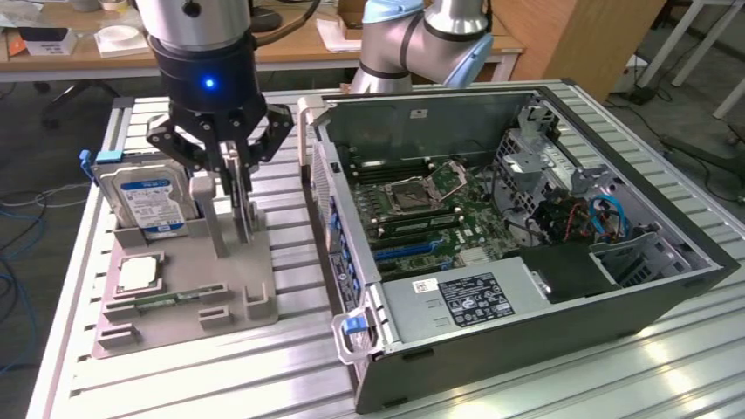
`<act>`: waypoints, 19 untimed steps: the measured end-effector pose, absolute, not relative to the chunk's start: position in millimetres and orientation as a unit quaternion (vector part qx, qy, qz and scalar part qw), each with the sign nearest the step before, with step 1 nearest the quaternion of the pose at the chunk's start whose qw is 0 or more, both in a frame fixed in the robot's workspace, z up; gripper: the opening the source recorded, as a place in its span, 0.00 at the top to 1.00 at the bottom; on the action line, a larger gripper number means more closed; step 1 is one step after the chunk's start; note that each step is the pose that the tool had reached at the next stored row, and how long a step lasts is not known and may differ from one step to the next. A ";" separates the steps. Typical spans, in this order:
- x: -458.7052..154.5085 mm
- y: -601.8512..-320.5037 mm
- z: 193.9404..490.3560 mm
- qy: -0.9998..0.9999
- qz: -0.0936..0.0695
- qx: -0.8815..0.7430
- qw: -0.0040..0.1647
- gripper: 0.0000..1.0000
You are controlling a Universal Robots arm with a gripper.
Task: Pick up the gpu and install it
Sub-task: 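Pick up the gpu and move the gpu toward the slot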
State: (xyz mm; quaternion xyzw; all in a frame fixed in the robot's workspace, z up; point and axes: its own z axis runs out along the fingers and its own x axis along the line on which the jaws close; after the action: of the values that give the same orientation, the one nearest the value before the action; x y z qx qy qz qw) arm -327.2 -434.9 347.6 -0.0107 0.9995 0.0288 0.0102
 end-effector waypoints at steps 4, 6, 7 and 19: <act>-327.1 -435.1 350.5 1.000 0.011 -0.011 0.010 0.74; -327.1 -435.0 352.4 1.000 0.009 -0.011 0.010 0.74; -327.2 -435.0 353.5 1.000 0.008 -0.011 0.010 0.74; -327.2 -435.0 369.0 1.000 0.008 -0.011 0.010 0.74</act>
State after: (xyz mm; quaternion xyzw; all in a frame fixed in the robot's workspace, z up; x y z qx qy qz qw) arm -327.2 -435.0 369.0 -0.0111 0.9999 0.0077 0.0099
